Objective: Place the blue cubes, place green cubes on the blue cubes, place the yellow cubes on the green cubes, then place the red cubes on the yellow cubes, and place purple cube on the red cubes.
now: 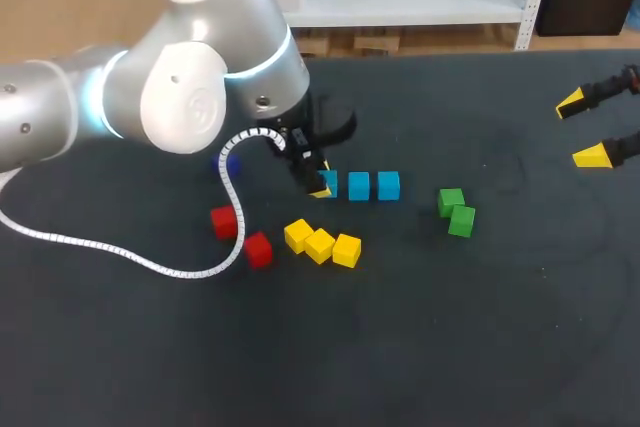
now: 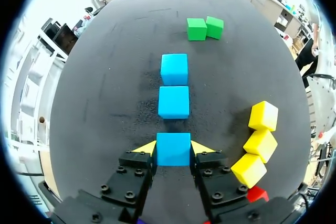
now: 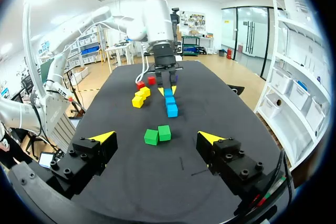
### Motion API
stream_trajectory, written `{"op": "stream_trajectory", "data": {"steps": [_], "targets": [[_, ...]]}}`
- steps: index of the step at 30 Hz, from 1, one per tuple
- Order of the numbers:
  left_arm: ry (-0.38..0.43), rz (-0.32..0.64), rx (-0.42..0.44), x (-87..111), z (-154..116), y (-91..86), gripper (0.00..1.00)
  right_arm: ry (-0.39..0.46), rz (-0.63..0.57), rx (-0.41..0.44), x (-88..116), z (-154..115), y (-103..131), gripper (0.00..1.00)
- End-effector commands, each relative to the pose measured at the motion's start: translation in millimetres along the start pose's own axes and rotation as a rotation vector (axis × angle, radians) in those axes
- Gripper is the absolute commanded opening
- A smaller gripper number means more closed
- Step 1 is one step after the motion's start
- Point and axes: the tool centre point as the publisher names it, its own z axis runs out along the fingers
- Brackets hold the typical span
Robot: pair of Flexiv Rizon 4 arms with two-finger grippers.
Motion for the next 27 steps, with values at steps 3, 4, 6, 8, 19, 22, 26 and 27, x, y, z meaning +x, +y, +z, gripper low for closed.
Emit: {"op": "stream_trajectory", "data": {"steps": [3, 4, 6, 8, 19, 22, 26, 27], "targets": [[-0.006, 0.01, 0.016, -2.4, 4.1, 4.0, 0.0, -0.001, -0.001, 0.0, 0.1, 0.5, -0.5, 1.0], [-0.006, 0.012, 0.017, -2.8, 4.5, 3.9, 0.0, -0.001, -0.001, 0.0, 0.1, 0.5, -0.5, 1.0], [-0.009, 0.013, 0.019, -3.2, 4.8, 3.7, 0.0, -0.001, -0.001, 0.0, 0.1, 0.5, -0.5, 1.0], [-0.014, 0.014, 0.023, -3.7, 5.2, 3.4, 0.0, -0.001, -0.001, 0.0, 0.1, 0.5, -0.5, 1.0], [-0.016, 0.03, 0.041, -4.6, 9.3, -1.4, 0.0, -0.001, -0.001, 0.0, 0.1, 0.5, -0.5, 1.0], [-0.014, 0.025, 0.038, -2.7, 9.3, -0.7, 0.0, -0.001, -0.001, 0.0, 0.1, 0.5, -0.5, 1.0], [-0.011, 0.023, 0.036, -0.5, 9.0, 0.1, 0.0, -0.001, -0.001, 0.0, 0.1, 0.5, -0.5, 1.0], [-0.01, 0.024, 0.036, -0.1, 9.0, 0.3, 0.0, -0.001, -0.001, 0.0, 0.1, 0.5, -0.5, 1.0]]}}
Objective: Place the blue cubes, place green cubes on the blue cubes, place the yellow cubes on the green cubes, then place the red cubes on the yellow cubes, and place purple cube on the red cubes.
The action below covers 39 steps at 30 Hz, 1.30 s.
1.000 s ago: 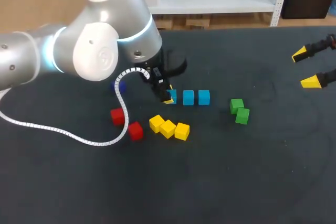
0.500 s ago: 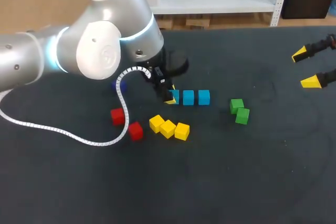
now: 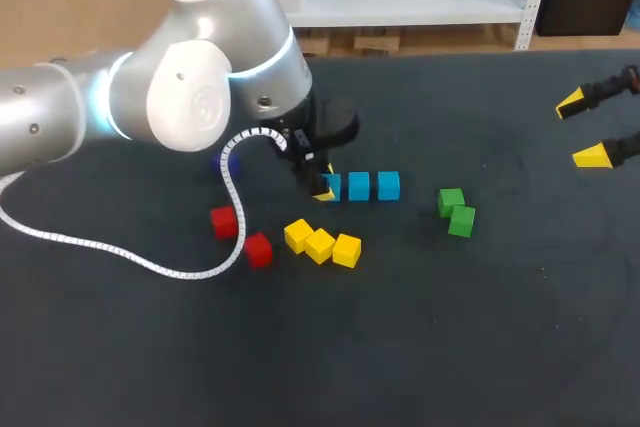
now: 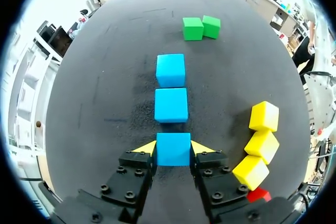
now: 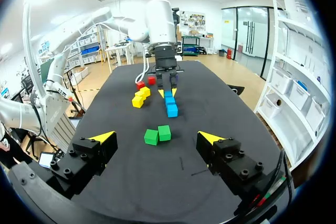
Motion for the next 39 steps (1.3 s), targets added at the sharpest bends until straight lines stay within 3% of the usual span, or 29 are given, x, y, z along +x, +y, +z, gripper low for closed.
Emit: {"op": "stream_trajectory", "data": {"steps": [1, 16, 20, 21, 29, 35, 37, 39], "targets": [[0.001, 0.001, 0.001, 2.2, 0.8, 2.1, 0.0, -0.001, -0.001, 0.0, 0.1, 0.5, -0.5, 1.0], [0.003, 0.0, 0.0, 4.8, 0.8, 3.8, 0.0, -0.001, -0.001, 0.0, 0.1, 0.5, -0.5, 1.0], [0.002, -0.002, 0.0, 5.0, 1.1, 3.7, 0.3, -0.001, -0.001, 0.0, 0.1, 0.5, -0.5, 1.0], [0.001, -0.002, 0.0, 5.0, 1.2, 3.7, 0.33, -0.001, -0.001, 0.0, 0.1, 0.5, -0.5, 1.0], [-0.006, -0.002, -0.001, 4.3, 1.5, 3.6, 0.28, -0.001, -0.001, 0.0, 0.1, 0.5, -0.5, 1.0], [-0.009, -0.001, 0.001, 3.5, 1.6, 3.6, 0.32, -0.001, -0.001, 0.0, 0.1, 0.5, -0.5, 1.0], [-0.01, 0.001, 0.003, 3.2, 1.6, 3.5, 0.47, -0.001, -0.001, 0.0, 0.1, 0.5, -0.5, 1.0], [-0.011, 0.001, 0.005, 3.0, 1.7, 3.4, 1.0, -0.001, -0.001, 0.0, 0.1, 0.5, -0.5, 1.0]]}}
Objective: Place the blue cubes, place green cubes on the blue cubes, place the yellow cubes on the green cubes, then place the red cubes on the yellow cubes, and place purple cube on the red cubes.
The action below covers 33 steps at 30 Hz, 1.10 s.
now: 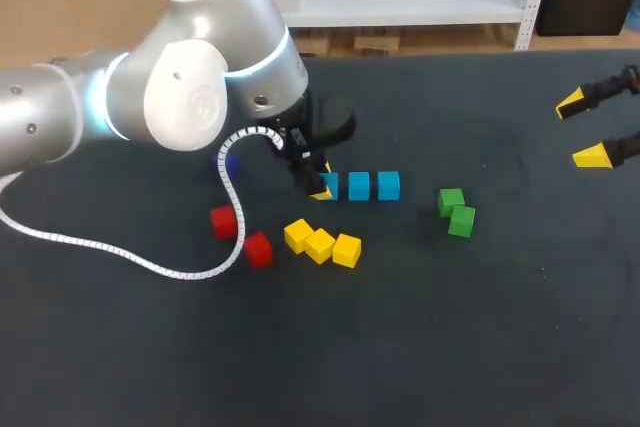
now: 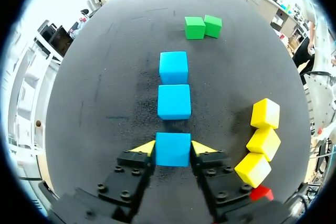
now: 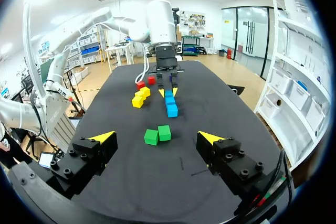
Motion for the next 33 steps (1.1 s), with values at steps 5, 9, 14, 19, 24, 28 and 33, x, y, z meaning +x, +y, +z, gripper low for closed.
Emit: {"op": "stream_trajectory", "data": {"steps": [5, 9, 14, 19, 24, 28, 33], "targets": [[-0.01, -0.014, 0.008, 0.0, -0.1, 2.4, 1.0, -0.001, -0.001, 0.0, 0.1, 0.5, -0.5, 1.0], [-0.018, -0.032, 0.004, 1.1, -4.5, 3.6, 1.0, -0.001, -0.001, 0.0, 0.1, 0.5, -0.5, 1.0], [-0.057, -0.082, -0.026, 6.8, -18.8, 7.8, 1.0, -0.001, -0.001, 0.0, 0.1, 0.5, -0.5, 1.0], [-0.101, -0.131, -0.071, 13.4, -38.1, 9.4, 1.0, -0.001, -0.001, 0.0, 0.1, 0.5, -0.5, 1.0], [-0.119, -0.132, -0.085, 21.5, -51.1, 4.7, 1.0, -0.001, -0.001, 0.0, 0.1, 0.5, -0.5, 1.0], [-0.113, -0.116, -0.093, 26.2, -66.2, 0.3, 1.0, -0.001, -0.001, 0.0, 0.1, 0.5, -0.5, 1.0], [-0.109, -0.128, -0.112, 33.2, -90.4, -1.8, 1.0, -0.001, -0.001, 0.0, 0.1, 0.5, -0.5, 1.0]]}}
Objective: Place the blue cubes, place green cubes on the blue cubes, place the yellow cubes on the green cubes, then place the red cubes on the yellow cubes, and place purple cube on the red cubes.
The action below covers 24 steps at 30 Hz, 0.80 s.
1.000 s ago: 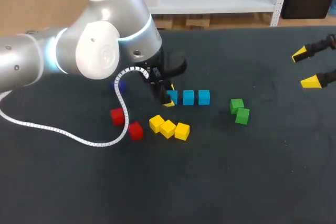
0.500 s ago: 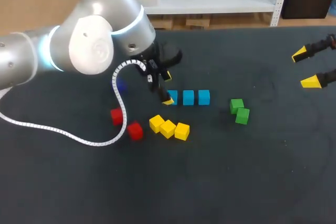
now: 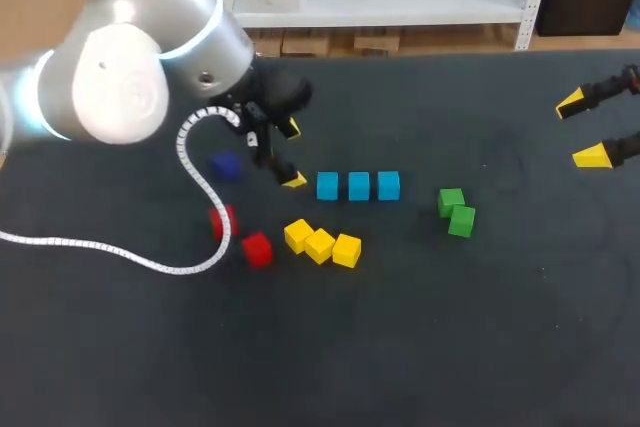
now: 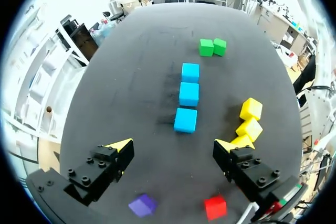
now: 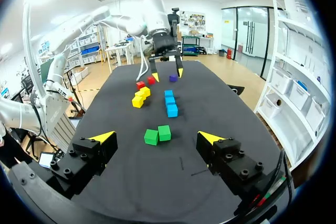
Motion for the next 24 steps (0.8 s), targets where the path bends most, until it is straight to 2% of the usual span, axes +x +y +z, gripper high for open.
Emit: {"op": "stream_trajectory", "data": {"steps": [1, 6, 11, 15, 18, 24], "targets": [[-0.007, -0.004, -0.018, 7.5, -26.8, -7.7, 1.0, -0.001, -0.001, 0.0, 0.1, 0.5, -0.5, 1.0], [0.009, -0.021, -0.041, 8.0, -44.6, -8.2, 1.0, -0.001, -0.001, 0.0, 0.1, 0.5, -0.5, 1.0], [-0.068, -0.044, -0.073, 20.7, -53.7, -5.3, 1.0, -0.001, -0.001, 0.0, 0.1, 0.5, -0.5, 1.0], [-0.1, -0.038, -0.076, 35.4, -55.7, 1.0, 1.0, -0.001, -0.001, 0.0, 0.1, 0.5, -0.5, 1.0], [-0.133, -0.005, -0.068, 47.0, -58.0, 7.2, 1.0, -0.001, -0.001, 0.0, 0.1, 0.5, -0.5, 1.0], [-0.132, 0.113, -0.007, 63.6, -67.7, 24.0, 1.0, -0.001, -0.001, 0.0, 0.1, 0.5, -0.5, 1.0]]}}
